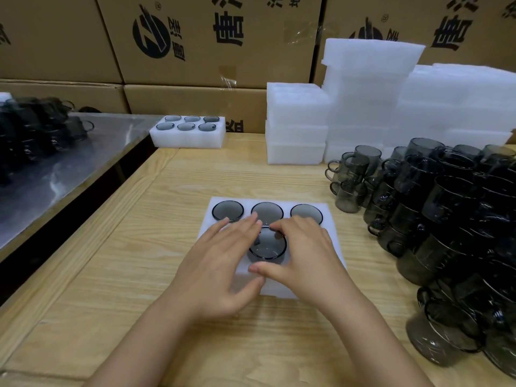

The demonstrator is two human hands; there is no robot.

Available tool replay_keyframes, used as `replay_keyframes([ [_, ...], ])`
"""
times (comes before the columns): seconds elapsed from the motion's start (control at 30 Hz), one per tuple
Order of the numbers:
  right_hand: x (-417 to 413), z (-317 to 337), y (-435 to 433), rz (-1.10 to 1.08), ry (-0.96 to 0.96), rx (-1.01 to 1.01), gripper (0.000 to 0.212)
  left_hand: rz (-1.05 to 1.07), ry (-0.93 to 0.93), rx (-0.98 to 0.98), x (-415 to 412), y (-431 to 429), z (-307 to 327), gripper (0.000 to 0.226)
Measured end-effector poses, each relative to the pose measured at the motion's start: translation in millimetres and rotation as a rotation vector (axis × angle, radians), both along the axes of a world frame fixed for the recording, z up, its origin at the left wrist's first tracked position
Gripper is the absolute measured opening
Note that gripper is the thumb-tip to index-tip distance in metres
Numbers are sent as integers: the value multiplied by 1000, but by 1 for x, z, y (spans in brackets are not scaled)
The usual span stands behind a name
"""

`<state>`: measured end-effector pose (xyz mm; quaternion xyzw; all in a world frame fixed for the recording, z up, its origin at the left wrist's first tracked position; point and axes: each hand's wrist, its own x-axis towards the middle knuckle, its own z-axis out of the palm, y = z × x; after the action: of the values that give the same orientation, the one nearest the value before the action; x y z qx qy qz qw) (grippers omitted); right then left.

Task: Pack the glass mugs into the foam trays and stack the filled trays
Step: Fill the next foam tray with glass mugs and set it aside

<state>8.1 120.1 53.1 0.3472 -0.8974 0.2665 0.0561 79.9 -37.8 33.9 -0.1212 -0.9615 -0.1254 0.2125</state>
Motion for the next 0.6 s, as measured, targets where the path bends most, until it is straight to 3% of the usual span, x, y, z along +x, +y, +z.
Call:
replay_keyframes([
  [0.1, 6, -6, 0, 162, 66, 195, 91, 25, -42, -159, 1, -1, 0, 80],
  [0.27, 22, -13, -6, 141, 144, 424, 87, 157, -51, -416, 2, 10, -6, 84],
  [0.47, 23, -14, -8, 121, 156, 497, 86, 252, 105, -398, -8, 25, -22, 61],
  [0.6, 22, -13, -6, 127, 122, 481, 87, 263, 131, -325, -7, 23, -26, 60],
])
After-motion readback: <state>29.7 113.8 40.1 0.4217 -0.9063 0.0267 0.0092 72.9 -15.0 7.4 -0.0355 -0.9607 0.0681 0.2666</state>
